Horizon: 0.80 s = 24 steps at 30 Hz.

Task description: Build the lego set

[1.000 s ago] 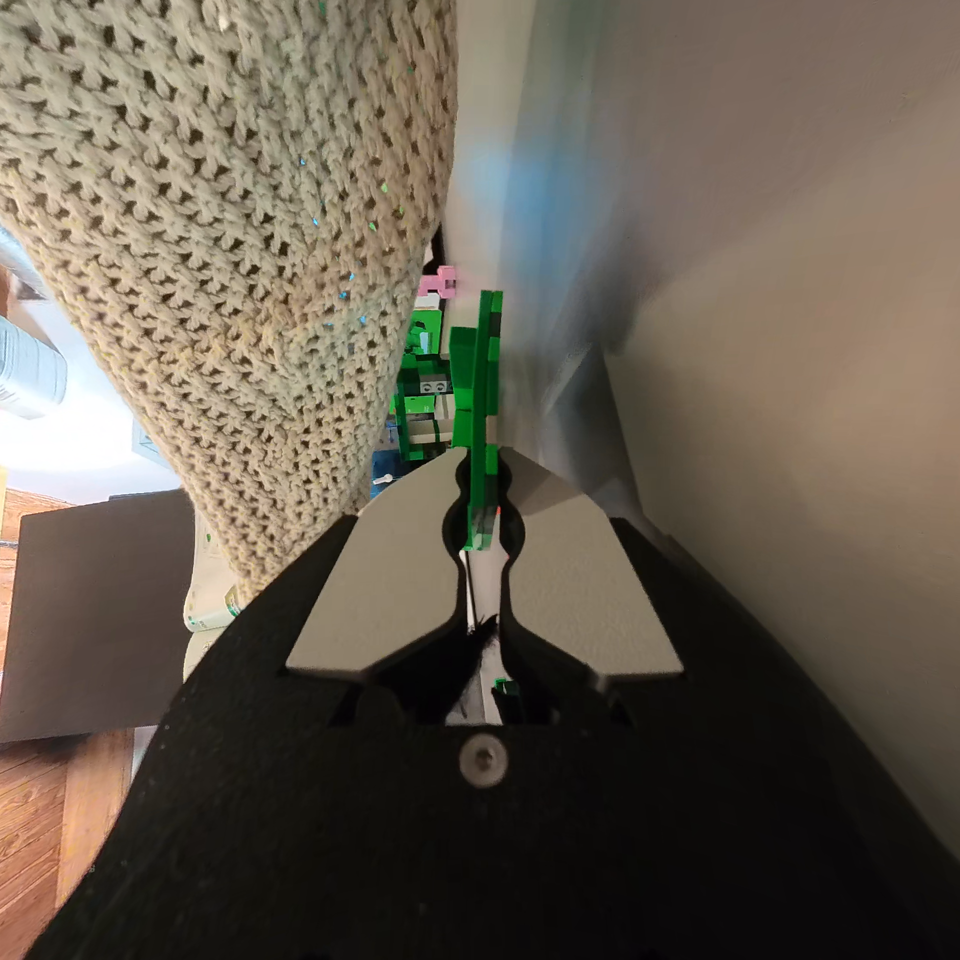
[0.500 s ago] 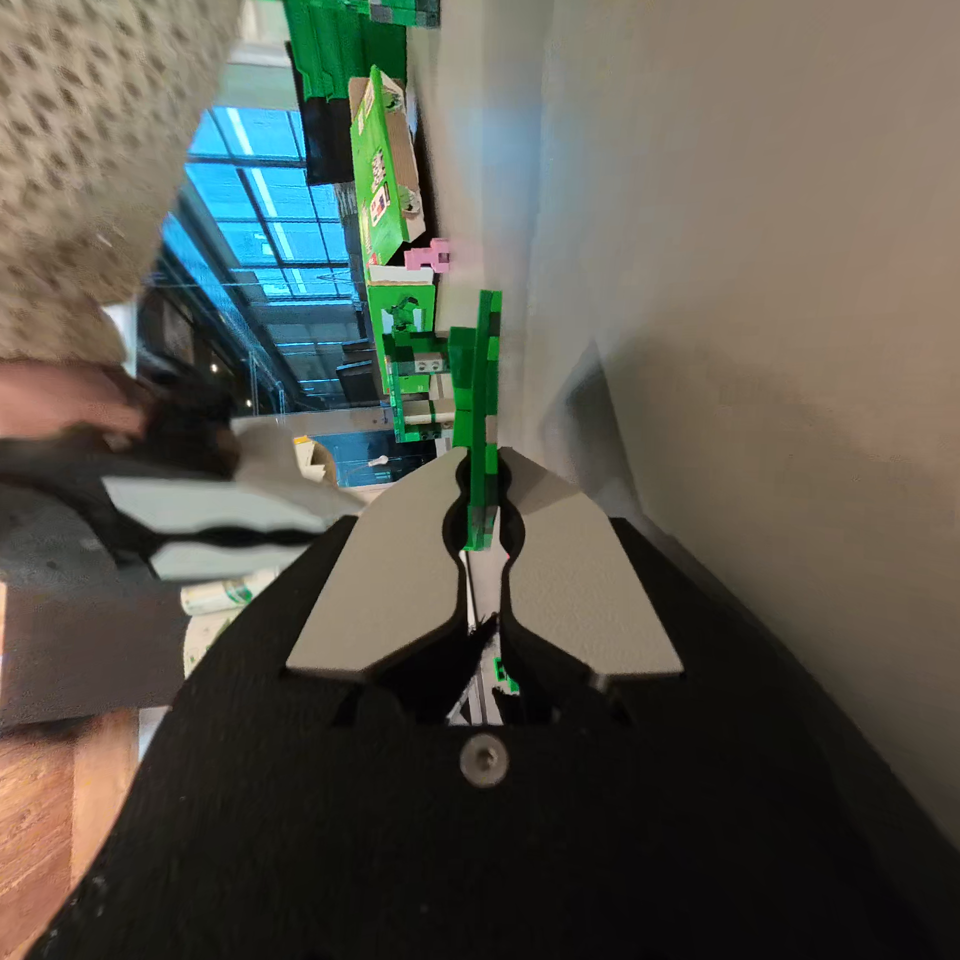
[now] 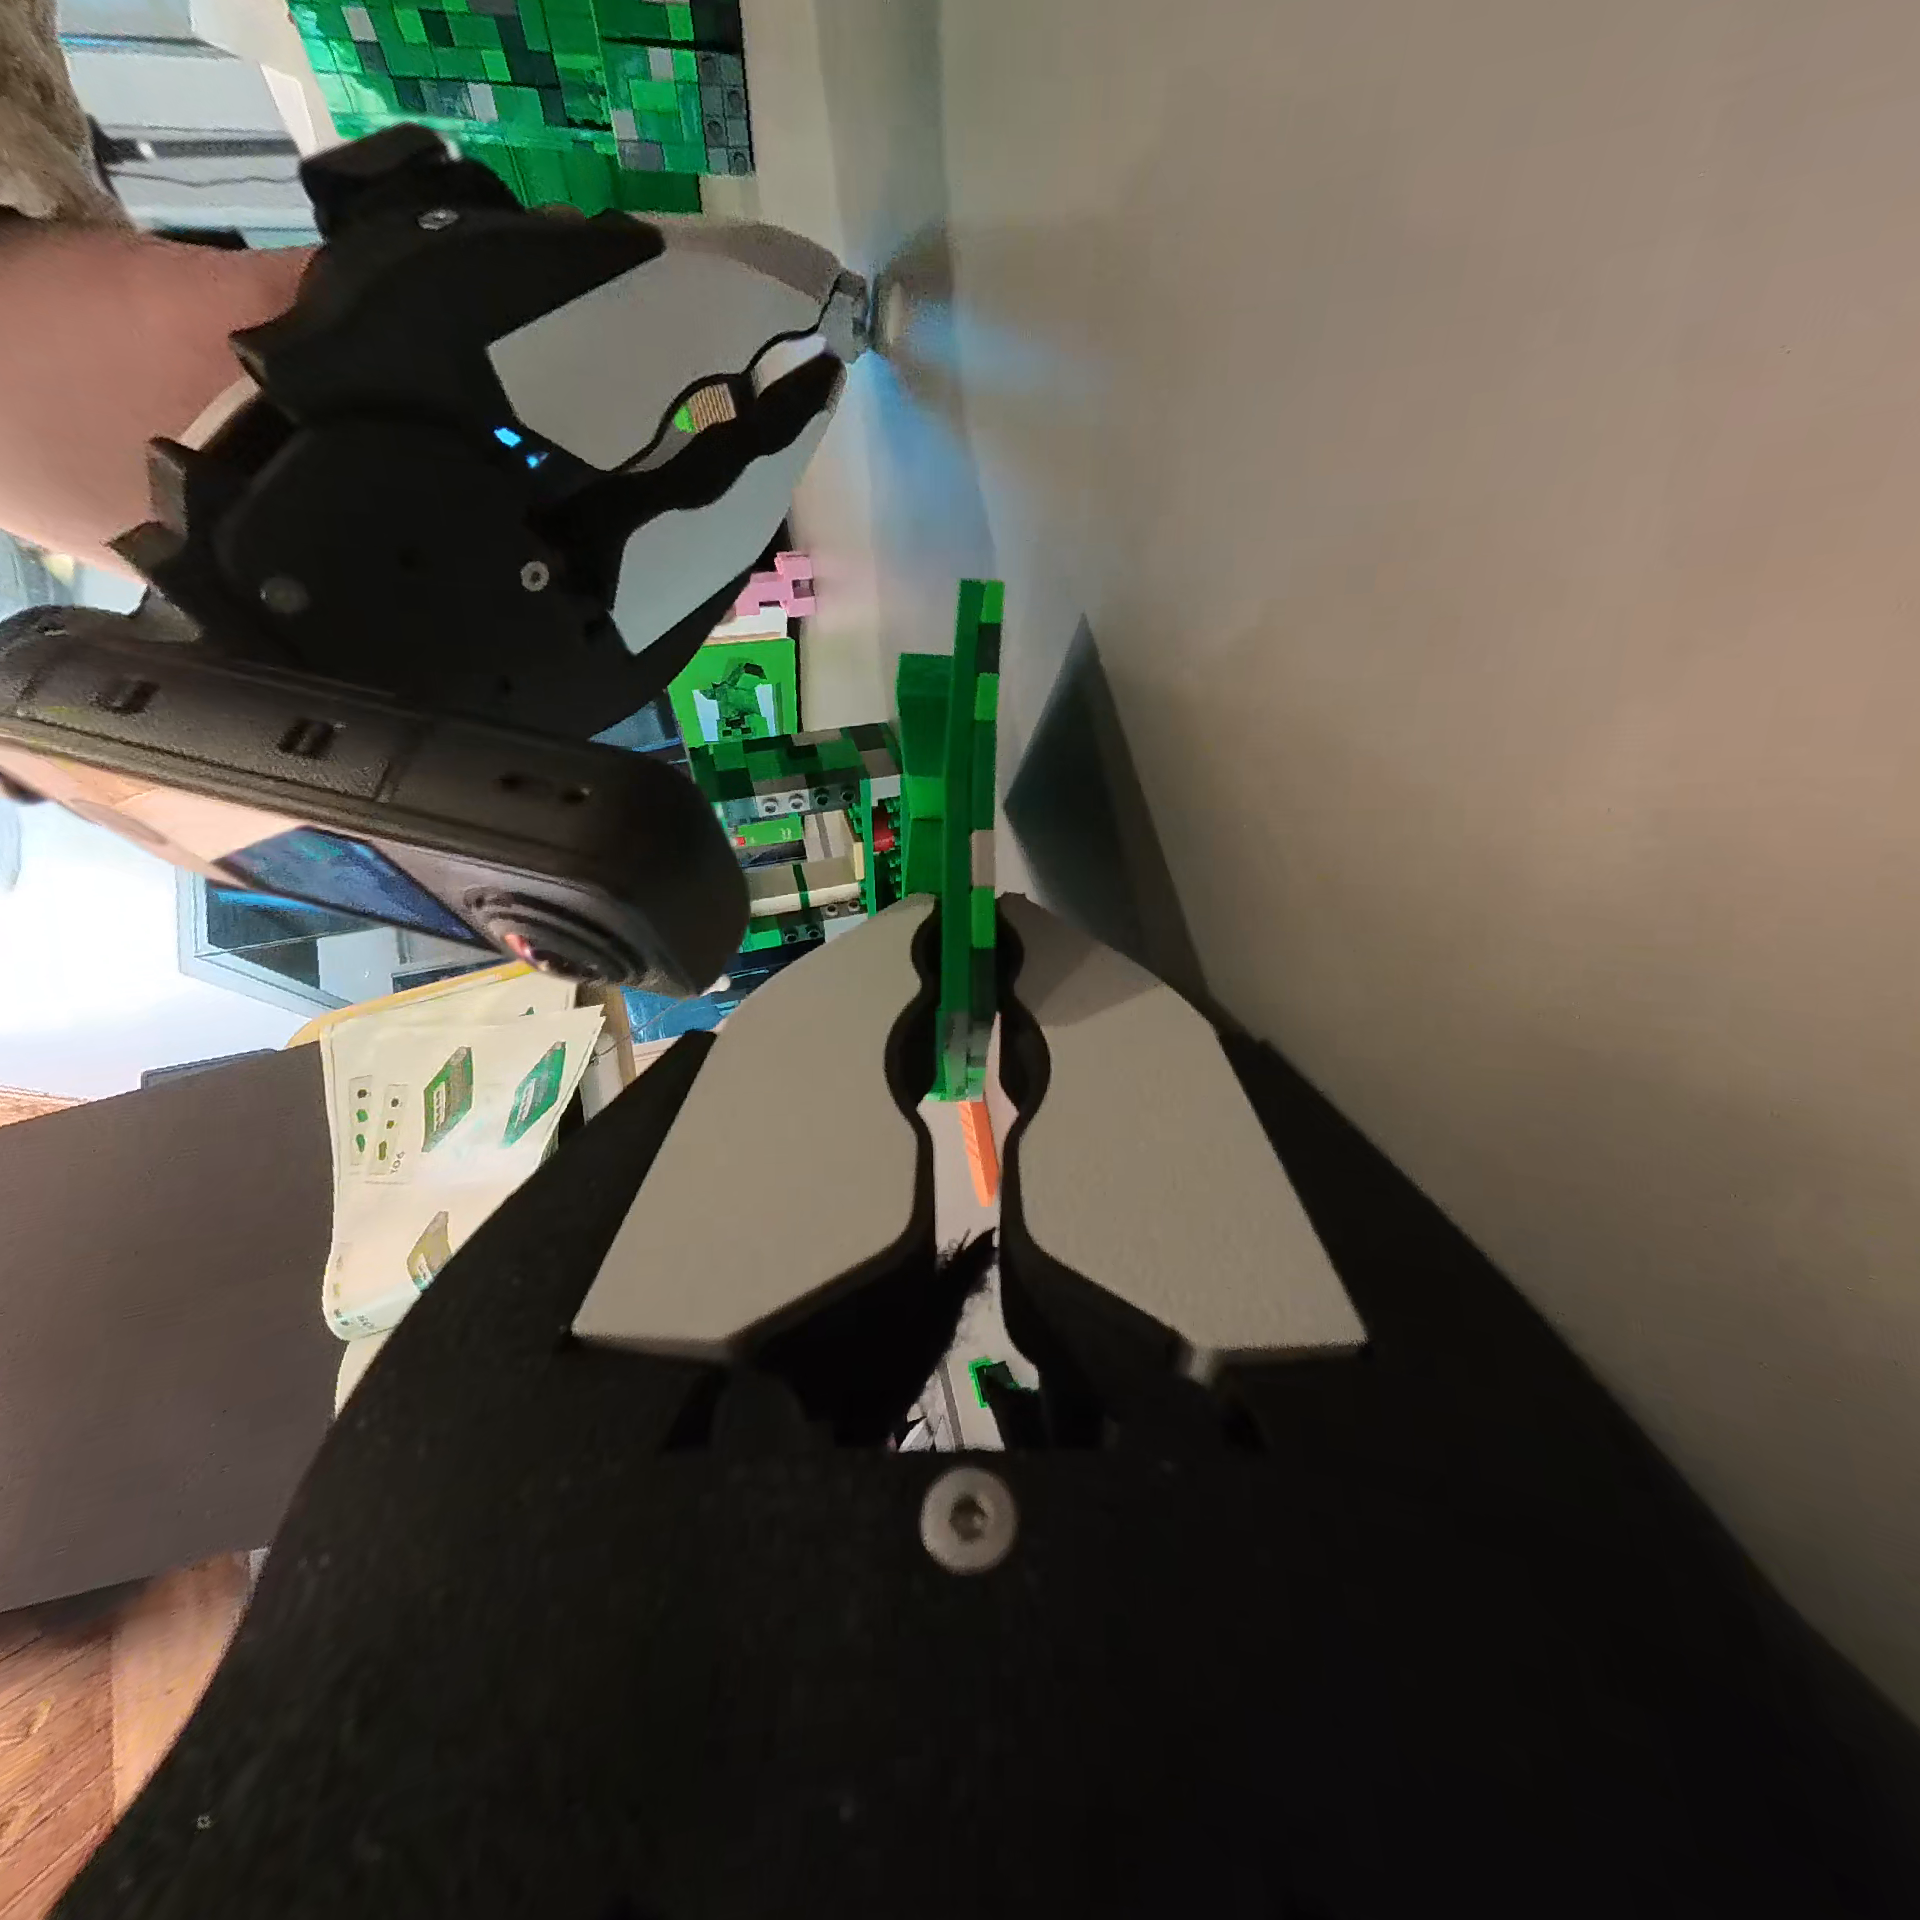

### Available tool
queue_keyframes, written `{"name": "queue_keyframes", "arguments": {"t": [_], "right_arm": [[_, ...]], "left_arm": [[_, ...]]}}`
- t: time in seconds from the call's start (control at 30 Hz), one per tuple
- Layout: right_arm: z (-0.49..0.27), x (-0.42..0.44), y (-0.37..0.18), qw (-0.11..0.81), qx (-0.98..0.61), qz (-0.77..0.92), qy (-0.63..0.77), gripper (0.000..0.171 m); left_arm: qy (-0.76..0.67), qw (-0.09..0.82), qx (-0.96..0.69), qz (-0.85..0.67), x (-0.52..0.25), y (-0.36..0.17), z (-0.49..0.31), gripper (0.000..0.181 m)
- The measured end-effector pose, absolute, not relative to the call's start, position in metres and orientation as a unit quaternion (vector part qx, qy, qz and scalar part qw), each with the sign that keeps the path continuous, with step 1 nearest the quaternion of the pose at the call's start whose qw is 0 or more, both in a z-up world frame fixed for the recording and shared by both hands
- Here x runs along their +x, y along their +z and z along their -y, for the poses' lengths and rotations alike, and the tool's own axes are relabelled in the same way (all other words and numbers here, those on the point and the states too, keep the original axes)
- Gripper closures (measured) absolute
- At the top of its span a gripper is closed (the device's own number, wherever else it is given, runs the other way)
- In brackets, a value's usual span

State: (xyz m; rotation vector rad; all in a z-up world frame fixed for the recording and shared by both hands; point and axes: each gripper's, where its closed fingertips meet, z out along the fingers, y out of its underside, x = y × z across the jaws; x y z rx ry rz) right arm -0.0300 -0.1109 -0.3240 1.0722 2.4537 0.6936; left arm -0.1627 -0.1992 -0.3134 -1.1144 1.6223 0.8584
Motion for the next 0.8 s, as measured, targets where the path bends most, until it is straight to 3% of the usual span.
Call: {"name": "queue_keyframes", "arguments": {"t": [0.17,0.3,0.67,0.8], "right_arm": [[0.118,-0.035,-0.327,0.183,0.395,-0.874,0.216,0.153],[0.113,-0.033,-0.317,0.149,0.420,-0.872,0.204,0.142],[0.108,-0.032,-0.313,-0.241,0.696,-0.668,-0.105,0.139],[0.117,-0.030,-0.319,-0.304,0.749,-0.566,-0.163,0.144]], "left_arm": [[0.349,0.477,-0.459,-0.663,-0.163,-0.313,0.198,0.175],[0.353,0.475,-0.465,-0.658,-0.166,-0.312,0.196,0.175],[0.449,0.485,-0.482,-0.576,-0.163,-0.280,0.186,0.175],[0.478,0.482,-0.493,-0.544,-0.168,-0.272,0.183,0.175]]}}
